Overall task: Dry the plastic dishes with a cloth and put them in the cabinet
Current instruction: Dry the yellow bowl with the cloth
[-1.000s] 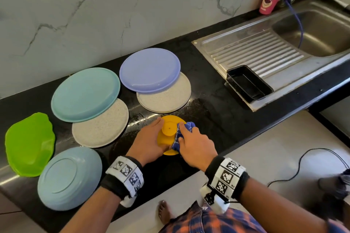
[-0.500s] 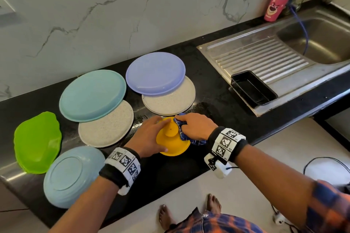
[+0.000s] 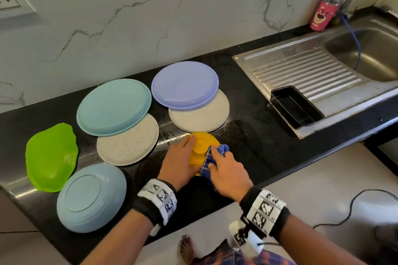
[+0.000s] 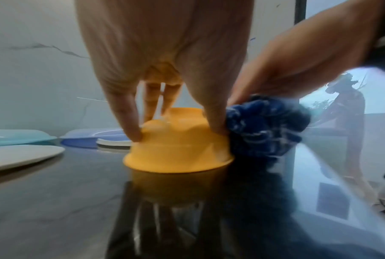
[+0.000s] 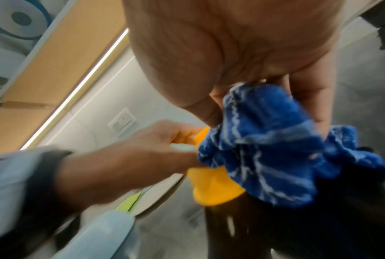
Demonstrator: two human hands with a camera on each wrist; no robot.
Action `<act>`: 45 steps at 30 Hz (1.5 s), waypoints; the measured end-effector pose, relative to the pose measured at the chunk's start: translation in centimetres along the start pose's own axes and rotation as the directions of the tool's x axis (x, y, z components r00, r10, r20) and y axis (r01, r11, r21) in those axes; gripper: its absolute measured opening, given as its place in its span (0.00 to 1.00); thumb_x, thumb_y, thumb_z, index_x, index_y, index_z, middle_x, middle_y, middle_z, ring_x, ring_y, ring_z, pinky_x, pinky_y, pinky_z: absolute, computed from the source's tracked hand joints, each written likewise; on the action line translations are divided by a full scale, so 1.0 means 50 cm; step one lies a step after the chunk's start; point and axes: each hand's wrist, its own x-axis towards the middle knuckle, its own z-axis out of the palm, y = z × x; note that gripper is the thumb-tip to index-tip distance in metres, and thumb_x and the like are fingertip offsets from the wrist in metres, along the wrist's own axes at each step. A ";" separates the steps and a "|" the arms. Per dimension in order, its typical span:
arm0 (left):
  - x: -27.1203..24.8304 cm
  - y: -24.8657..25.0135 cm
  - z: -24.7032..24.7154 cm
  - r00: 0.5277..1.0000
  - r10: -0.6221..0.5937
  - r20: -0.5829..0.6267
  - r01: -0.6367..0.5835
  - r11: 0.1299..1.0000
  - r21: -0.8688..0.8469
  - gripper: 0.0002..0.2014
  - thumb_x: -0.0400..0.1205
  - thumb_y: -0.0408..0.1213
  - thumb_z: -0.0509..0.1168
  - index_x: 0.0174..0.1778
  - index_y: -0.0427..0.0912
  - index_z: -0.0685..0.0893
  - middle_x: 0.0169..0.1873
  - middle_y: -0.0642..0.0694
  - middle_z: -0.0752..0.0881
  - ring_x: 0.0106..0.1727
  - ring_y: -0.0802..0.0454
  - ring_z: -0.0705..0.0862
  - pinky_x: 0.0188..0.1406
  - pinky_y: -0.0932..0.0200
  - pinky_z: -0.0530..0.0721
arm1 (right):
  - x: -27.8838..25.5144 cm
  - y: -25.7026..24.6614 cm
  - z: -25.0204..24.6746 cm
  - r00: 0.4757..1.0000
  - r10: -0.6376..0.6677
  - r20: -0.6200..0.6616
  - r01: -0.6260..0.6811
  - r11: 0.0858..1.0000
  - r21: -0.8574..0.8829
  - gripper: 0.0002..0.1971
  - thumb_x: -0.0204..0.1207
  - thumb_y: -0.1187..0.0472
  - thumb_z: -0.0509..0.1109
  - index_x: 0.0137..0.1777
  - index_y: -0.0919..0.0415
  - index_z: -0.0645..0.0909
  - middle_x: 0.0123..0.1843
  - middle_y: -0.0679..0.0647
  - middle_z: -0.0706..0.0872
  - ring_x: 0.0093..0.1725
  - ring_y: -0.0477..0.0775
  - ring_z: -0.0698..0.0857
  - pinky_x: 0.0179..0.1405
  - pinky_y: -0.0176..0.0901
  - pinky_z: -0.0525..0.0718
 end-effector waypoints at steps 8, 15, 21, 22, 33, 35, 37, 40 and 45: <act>-0.039 0.043 0.008 0.990 -0.124 -0.072 0.127 0.991 0.042 0.43 0.80 0.60 0.66 0.86 0.46 0.57 0.76 0.41 0.68 0.71 0.39 0.73 0.72 0.49 0.70 | 0.096 0.027 -0.104 0.996 -0.027 0.090 0.032 0.998 -0.051 0.27 0.80 0.48 0.59 0.80 0.32 0.68 0.76 0.53 0.79 0.68 0.61 0.82 0.66 0.52 0.79; 0.012 -0.033 -0.050 0.993 0.013 0.121 -0.001 0.995 -0.100 0.46 0.73 0.50 0.78 0.85 0.55 0.62 0.68 0.44 0.70 0.72 0.43 0.72 0.72 0.52 0.70 | 0.107 0.042 -0.122 0.994 -0.060 0.088 0.054 0.997 0.060 0.28 0.73 0.48 0.67 0.76 0.38 0.74 0.69 0.49 0.85 0.64 0.55 0.84 0.69 0.53 0.80; 0.038 -0.064 -0.029 0.977 0.129 0.167 -0.101 0.981 -0.168 0.47 0.72 0.49 0.80 0.85 0.51 0.63 0.85 0.49 0.61 0.84 0.49 0.60 0.84 0.45 0.58 | 0.064 0.058 -0.069 0.992 0.078 -0.098 -0.051 0.964 0.260 0.19 0.75 0.46 0.74 0.64 0.47 0.79 0.52 0.45 0.87 0.53 0.50 0.85 0.54 0.42 0.78; 0.039 -0.067 -0.025 0.977 0.135 0.163 -0.106 0.979 -0.175 0.47 0.72 0.48 0.80 0.85 0.51 0.62 0.85 0.50 0.61 0.85 0.49 0.60 0.84 0.45 0.58 | 0.051 0.056 -0.056 0.989 0.088 -0.122 -0.051 0.959 0.280 0.17 0.75 0.45 0.74 0.62 0.47 0.79 0.50 0.44 0.86 0.51 0.49 0.85 0.52 0.41 0.77; 0.044 -0.078 -0.018 0.983 0.134 0.123 -0.101 0.965 -0.241 0.46 0.70 0.47 0.81 0.83 0.50 0.67 0.82 0.48 0.67 0.82 0.49 0.65 0.83 0.46 0.62 | 0.001 0.047 0.009 0.994 -0.039 -0.105 0.061 0.975 0.214 0.16 0.70 0.46 0.77 0.50 0.48 0.75 0.46 0.45 0.86 0.45 0.47 0.85 0.49 0.52 0.87; 0.048 -0.084 -0.020 0.981 0.144 0.129 -0.111 0.965 -0.238 0.46 0.69 0.49 0.82 0.83 0.50 0.69 0.81 0.49 0.68 0.81 0.49 0.66 0.82 0.44 0.63 | 0.001 0.046 0.005 0.994 -0.085 -0.064 0.091 0.990 0.107 0.15 0.68 0.46 0.76 0.49 0.46 0.76 0.44 0.45 0.86 0.43 0.49 0.85 0.46 0.54 0.87; 0.049 -0.087 -0.020 0.980 0.155 0.128 -0.123 0.966 -0.226 0.47 0.68 0.50 0.82 0.82 0.51 0.69 0.80 0.50 0.69 0.81 0.49 0.66 0.82 0.45 0.64 | 0.009 0.053 -0.010 0.995 -0.082 -0.057 0.085 0.994 0.063 0.15 0.66 0.46 0.77 0.49 0.46 0.78 0.43 0.45 0.87 0.43 0.49 0.86 0.45 0.53 0.88; 0.046 -0.084 -0.021 0.981 0.157 0.113 -0.128 0.965 -0.228 0.46 0.68 0.48 0.83 0.82 0.50 0.69 0.80 0.49 0.69 0.80 0.50 0.67 0.82 0.51 0.62 | 0.030 0.074 -0.045 0.991 -0.048 -0.122 0.051 0.998 0.026 0.14 0.64 0.47 0.77 0.49 0.44 0.81 0.43 0.43 0.87 0.43 0.49 0.86 0.44 0.49 0.87; 0.043 -0.079 -0.025 0.985 0.124 0.118 -0.085 0.954 -0.288 0.47 0.66 0.46 0.84 0.81 0.51 0.70 0.78 0.49 0.71 0.78 0.48 0.69 0.79 0.47 0.68 | 0.037 0.081 -0.056 0.985 -0.053 -0.166 0.056 0.998 0.011 0.12 0.66 0.49 0.75 0.50 0.43 0.82 0.41 0.42 0.87 0.41 0.47 0.85 0.44 0.48 0.87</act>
